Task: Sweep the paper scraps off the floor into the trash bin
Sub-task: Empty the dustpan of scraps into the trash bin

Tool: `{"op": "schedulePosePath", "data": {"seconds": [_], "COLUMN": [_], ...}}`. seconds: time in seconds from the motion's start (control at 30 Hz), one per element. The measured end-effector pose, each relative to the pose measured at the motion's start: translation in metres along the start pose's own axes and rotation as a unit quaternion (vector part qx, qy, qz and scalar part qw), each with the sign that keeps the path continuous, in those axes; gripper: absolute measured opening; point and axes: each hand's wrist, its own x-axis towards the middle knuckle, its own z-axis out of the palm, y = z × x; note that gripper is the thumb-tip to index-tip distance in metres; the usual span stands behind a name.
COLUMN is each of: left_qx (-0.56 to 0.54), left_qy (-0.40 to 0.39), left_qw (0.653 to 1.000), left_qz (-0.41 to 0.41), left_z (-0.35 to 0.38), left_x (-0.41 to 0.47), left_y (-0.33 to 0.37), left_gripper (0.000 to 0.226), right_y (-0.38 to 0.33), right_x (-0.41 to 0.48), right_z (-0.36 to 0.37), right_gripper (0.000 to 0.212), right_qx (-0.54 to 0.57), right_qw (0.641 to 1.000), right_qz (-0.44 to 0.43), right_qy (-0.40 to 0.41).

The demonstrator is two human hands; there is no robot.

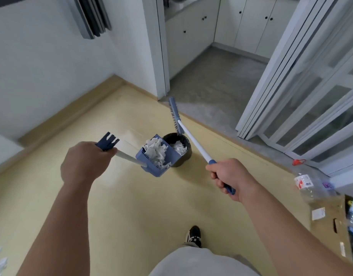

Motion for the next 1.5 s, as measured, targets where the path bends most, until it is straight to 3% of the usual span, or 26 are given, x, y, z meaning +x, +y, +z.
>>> {"op": "schedulePosePath", "data": {"seconds": [0.67,1.0,1.5], "left_qx": [0.177,0.252,0.255], "left_qy": [0.025,0.025,0.027], "left_qw": [0.982,0.96,0.957], "left_qz": [0.066,0.12,0.134], "left_z": [0.07,0.09,0.105], "left_x": [0.016,0.012,0.022], "left_y": [0.16,0.185,0.207], "left_gripper": [0.042,0.037,0.037], "right_y": [-0.033,-0.025,-0.027], "right_x": [0.108,0.121,0.124], "right_z": [-0.115,-0.134,-0.139], "right_gripper": [0.015,0.012,0.008], "right_qx": [-0.021,-0.027,-0.026], "right_qw": [0.998,0.996,0.996], "right_qz": [0.024,0.048,0.043], "right_qy": [-0.053,-0.074,-0.076]}}
